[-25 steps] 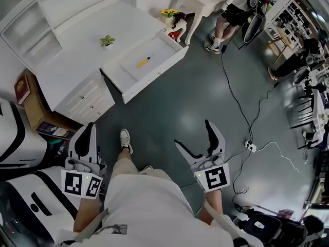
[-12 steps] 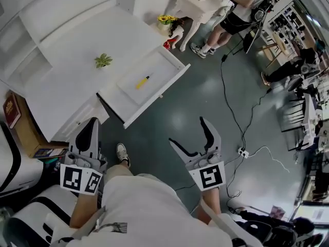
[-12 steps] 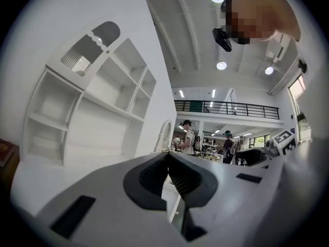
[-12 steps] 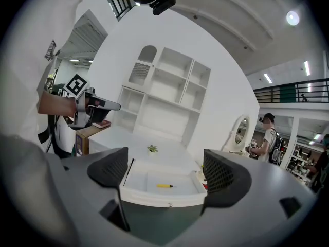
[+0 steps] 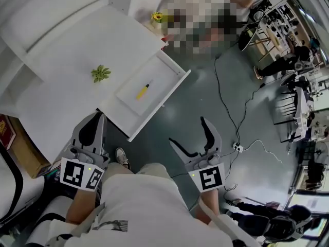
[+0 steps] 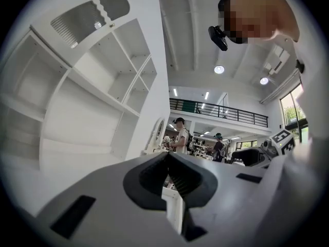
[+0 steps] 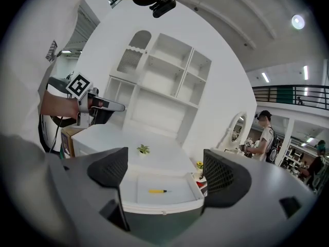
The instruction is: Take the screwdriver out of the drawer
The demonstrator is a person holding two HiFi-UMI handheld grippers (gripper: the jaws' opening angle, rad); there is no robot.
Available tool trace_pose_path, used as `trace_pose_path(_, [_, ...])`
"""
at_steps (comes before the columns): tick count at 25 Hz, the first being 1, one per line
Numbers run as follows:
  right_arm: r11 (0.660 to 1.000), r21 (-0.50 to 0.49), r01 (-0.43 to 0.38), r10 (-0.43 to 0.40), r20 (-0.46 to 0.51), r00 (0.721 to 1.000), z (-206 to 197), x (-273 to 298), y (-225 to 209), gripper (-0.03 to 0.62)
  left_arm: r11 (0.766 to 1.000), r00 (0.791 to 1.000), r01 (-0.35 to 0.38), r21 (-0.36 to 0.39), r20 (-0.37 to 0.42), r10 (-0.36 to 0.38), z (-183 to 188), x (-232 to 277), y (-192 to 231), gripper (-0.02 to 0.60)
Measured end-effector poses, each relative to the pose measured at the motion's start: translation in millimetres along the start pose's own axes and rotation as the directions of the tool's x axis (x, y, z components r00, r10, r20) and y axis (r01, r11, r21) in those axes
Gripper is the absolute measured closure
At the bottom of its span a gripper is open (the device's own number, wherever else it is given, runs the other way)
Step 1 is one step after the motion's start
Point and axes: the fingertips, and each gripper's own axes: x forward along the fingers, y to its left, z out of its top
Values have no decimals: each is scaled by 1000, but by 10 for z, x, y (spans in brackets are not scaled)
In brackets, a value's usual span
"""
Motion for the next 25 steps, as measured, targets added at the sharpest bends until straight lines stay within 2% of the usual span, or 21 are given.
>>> trace_pose_path(5, [1000, -6, 4, -4, -33, 999, 17, 174, -26, 148, 999, 1000, 27, -17, 0, -27, 16, 177, 142, 566])
trace_pose_path(13, [1000, -6, -18, 18, -20, 1000, -22, 430, -246, 148, 1000, 1000, -6, -10, 7, 6, 45, 418, 252, 566])
trace_pose_path(17, [998, 13, -63, 63, -2, 998, -153, 575, -434, 148, 999, 999, -42, 20, 21, 41, 72, 622, 209, 566])
trace_pose_path(21, [991, 1, -132, 132, -14, 991, -317, 820, -685, 148, 992, 992, -117, 52, 47, 114, 209, 809, 247, 566])
trace_pose_path(25, [981, -13, -193, 192, -31, 981, -522, 1157, -874, 148, 980, 985, -174, 96, 36, 171, 226, 953, 310, 566])
